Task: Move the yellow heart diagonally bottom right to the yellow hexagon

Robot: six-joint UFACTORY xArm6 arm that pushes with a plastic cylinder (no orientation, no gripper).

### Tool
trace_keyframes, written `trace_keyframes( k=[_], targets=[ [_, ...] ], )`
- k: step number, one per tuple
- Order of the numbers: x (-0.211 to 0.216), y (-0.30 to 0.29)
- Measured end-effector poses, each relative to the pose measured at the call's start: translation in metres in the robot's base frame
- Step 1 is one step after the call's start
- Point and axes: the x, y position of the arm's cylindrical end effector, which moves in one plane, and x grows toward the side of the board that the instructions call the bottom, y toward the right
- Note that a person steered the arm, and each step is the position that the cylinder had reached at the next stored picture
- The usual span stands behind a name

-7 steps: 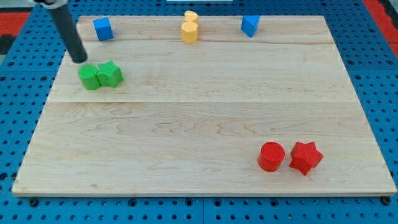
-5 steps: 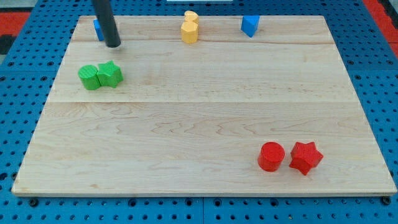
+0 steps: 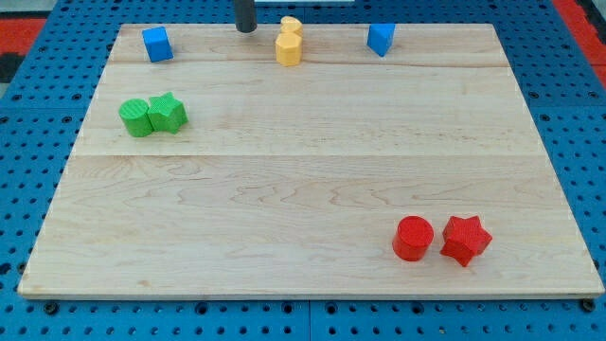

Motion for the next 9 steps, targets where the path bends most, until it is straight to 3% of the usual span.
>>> trace_keyframes(
  k=[5, 6, 8, 9],
  targets=[
    [0.0, 0.037],
    [0.001, 0.069],
    [0.058, 0.135],
    [0.074, 0.125]
  ],
)
